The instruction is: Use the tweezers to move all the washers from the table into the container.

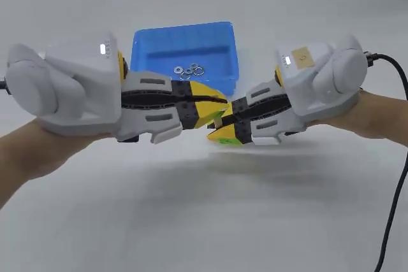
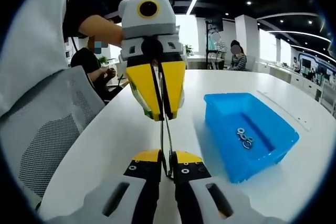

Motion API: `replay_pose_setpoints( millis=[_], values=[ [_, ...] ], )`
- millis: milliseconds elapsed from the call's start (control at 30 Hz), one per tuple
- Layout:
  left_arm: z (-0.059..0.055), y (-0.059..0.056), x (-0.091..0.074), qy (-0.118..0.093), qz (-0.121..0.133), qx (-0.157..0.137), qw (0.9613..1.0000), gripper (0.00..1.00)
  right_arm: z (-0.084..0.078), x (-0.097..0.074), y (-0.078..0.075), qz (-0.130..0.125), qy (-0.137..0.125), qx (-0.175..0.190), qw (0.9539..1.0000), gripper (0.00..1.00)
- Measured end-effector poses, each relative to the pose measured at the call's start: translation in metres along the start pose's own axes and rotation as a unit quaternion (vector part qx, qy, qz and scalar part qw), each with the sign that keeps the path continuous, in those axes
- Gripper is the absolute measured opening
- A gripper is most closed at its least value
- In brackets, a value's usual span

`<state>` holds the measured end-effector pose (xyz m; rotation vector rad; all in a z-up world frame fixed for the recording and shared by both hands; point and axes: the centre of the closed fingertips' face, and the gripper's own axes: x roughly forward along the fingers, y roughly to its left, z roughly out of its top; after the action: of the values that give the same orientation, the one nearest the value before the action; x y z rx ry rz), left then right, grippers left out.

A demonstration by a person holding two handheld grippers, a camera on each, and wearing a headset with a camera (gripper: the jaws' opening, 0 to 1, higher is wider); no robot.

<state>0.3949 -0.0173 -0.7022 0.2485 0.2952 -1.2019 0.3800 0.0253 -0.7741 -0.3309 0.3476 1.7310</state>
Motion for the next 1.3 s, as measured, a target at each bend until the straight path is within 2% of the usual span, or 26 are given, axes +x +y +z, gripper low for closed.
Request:
replay_pose_setpoints(
  millis=[133, 267, 500, 633, 700, 800, 1067, 1200, 1300],
  values=[
    [-0.001, 0.002, -0.001, 0.004, 0.005, -0.010, 0.9999, 0.06, 0.001, 0.001, -0.001, -0.001, 0.001, -0.002, 1.0000, 0.08],
    [0.002, 0.004, -0.005, -0.003, 0.010, -0.033, 0.9994, 0.07, 0.004, 0.001, 0.000, -0.003, -0.003, -0.001, 1.0000, 0.08],
    [0.009, 0.005, -0.014, -0.010, 0.015, -0.045, 0.9988, 0.17, 0.014, -0.003, -0.003, -0.016, -0.011, 0.005, 0.9998, 0.08],
    [0.009, 0.007, -0.025, -0.001, 0.034, -0.044, 0.9985, 0.23, 0.019, -0.007, -0.003, -0.023, -0.008, 0.005, 0.9997, 0.09],
    [0.008, 0.007, -0.032, 0.001, 0.042, -0.053, 0.9978, 0.28, 0.023, -0.009, -0.002, -0.026, -0.007, 0.004, 0.9996, 0.09],
    [0.010, 0.007, -0.045, -0.013, 0.061, -0.057, 0.9964, 0.34, 0.032, -0.012, -0.001, -0.029, -0.007, 0.003, 0.9996, 0.09],
    [0.005, 0.002, -0.079, -0.031, 0.103, -0.083, 0.9907, 0.53, 0.077, -0.030, -0.010, -0.039, -0.026, -0.016, 0.9988, 0.09],
    [-0.002, 0.003, -0.094, -0.038, 0.130, -0.098, 0.9860, 0.64, 0.101, -0.034, -0.018, -0.047, -0.036, -0.027, 0.9979, 0.09],
    [-0.010, 0.005, -0.104, -0.037, 0.150, -0.117, 0.9810, 0.70, 0.114, -0.035, -0.026, -0.055, -0.037, -0.042, 0.9969, 0.09]
  ],
)
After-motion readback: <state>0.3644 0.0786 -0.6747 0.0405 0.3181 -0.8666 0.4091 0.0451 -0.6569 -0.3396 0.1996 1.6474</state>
